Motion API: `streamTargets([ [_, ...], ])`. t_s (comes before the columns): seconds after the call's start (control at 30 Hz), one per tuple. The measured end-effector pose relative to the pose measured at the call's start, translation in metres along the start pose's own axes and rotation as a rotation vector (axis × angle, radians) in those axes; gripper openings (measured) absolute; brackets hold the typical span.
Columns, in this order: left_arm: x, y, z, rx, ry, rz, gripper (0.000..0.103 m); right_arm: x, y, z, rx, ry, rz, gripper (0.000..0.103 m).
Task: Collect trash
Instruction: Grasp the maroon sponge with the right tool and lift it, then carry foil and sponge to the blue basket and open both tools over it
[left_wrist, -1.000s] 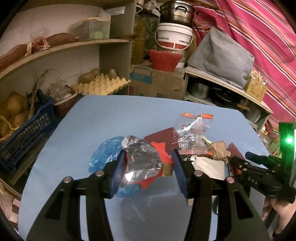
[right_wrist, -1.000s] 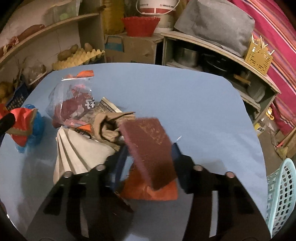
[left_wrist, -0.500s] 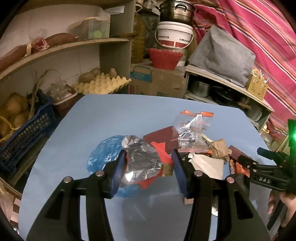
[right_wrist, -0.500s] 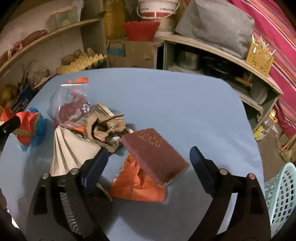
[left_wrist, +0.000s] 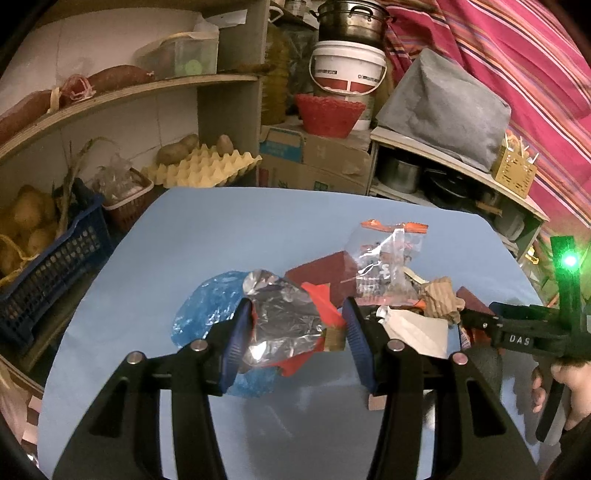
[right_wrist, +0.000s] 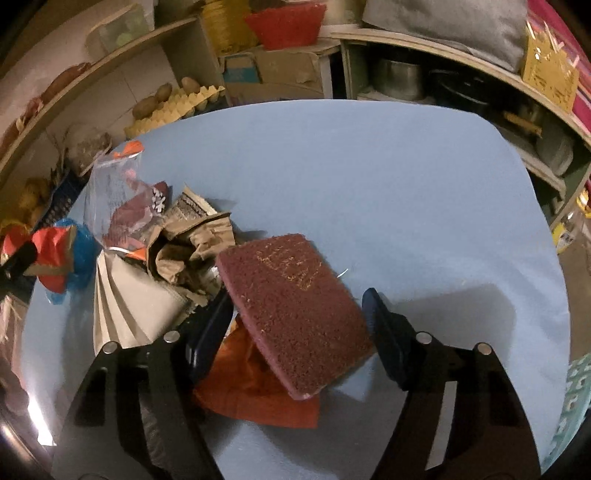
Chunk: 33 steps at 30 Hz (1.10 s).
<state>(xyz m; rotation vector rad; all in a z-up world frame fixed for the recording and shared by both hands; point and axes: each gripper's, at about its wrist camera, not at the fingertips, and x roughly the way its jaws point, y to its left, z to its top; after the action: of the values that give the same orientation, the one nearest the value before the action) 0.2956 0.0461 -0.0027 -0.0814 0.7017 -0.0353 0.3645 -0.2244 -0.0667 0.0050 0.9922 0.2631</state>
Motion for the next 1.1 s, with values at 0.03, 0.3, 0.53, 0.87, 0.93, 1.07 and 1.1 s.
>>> streamTargets([
  [0.03,0.000,-0.001,0.000,0.001,0.000,0.000,0.050,-0.001,0.002,-0.001,-0.018,-0.002,-0.012,0.071],
  [0.3,0.001,-0.011,-0.001,0.023,-0.007,0.000,0.050,-0.042,0.000,-0.010,-0.050,-0.132,-0.134,0.032],
  [0.53,0.003,-0.026,-0.006,0.036,0.005,-0.002,0.050,-0.049,-0.016,-0.016,-0.064,-0.123,-0.187,0.040],
  [0.87,0.005,-0.029,-0.005,0.047,0.001,0.009,0.051,-0.019,-0.022,-0.006,-0.091,-0.105,-0.143,0.025],
  [0.93,0.008,-0.029,-0.004,0.048,0.004,0.010,0.051,-0.021,-0.019,-0.006,-0.118,-0.120,-0.162,0.016],
  [1.07,0.008,-0.032,-0.003,0.047,0.002,0.004,0.051,-0.036,-0.025,-0.012,-0.096,-0.155,-0.169,0.015],
  [1.1,0.008,-0.035,-0.003,0.050,-0.001,0.004,0.051,-0.045,-0.029,-0.016,-0.082,-0.171,-0.170,0.015],
])
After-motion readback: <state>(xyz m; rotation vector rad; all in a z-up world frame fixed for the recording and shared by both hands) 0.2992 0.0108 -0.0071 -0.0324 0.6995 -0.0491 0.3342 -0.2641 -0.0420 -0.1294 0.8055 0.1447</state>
